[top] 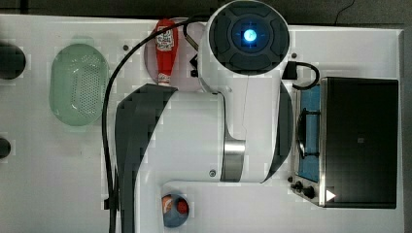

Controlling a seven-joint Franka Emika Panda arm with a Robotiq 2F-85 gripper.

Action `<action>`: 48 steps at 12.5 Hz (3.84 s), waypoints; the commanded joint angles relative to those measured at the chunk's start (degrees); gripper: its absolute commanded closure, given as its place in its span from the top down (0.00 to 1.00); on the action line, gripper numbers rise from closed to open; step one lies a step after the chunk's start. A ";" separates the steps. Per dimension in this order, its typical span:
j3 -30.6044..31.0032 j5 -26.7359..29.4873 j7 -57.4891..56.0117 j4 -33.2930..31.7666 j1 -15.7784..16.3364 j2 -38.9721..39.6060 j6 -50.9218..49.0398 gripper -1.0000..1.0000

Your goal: Pick Banana and place it in mug.

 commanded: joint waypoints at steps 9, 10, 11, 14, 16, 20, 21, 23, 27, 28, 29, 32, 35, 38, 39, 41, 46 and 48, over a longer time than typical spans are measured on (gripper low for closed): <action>-4.05 -0.59 -1.50 -17.37 1.83 -11.75 1.42 1.00; -4.05 -0.59 -4.90 -18.89 1.83 -10.34 4.13 1.00; -4.05 -0.59 -8.20 -20.44 1.83 -8.81 7.05 1.00; -4.10 -0.59 -17.88 -24.57 1.82 -3.96 17.43 1.00; -4.08 -0.59 -26.31 -27.19 1.83 -0.80 24.46 1.00; -3.90 -0.59 -39.27 -30.97 1.88 6.58 32.61 1.00; -3.80 -0.59 -39.30 -31.21 1.88 8.61 33.39 1.00; -3.40 -0.59 -39.28 -31.06 1.87 12.64 34.23 1.00; -2.87 -0.58 -39.28 -31.13 1.82 19.22 42.07 1.00; -2.81 -0.58 -39.27 -31.29 1.83 20.32 43.07 1.00; -2.59 -0.57 -39.28 -31.20 1.83 21.70 43.23 1.00; -2.58 -0.55 -39.27 -31.54 1.79 21.93 43.64 0.76; -2.58 -0.46 -39.27 -31.47 1.75 21.21 43.77 0.35; -2.74 -0.36 -39.26 -30.76 1.51 15.85 43.56 0.35; -2.74 -0.36 -39.11 -30.73 1.51 13.29 43.28 0.35; -2.68 -0.36 -38.58 -30.43 1.54 7.81 42.00 0.35; -0.79 -0.37 -36.75 -24.23 2.38 -4.26 19.76 0.35; 0.98 -0.37 -32.57 -20.36 2.50 -7.67 13.17 0.35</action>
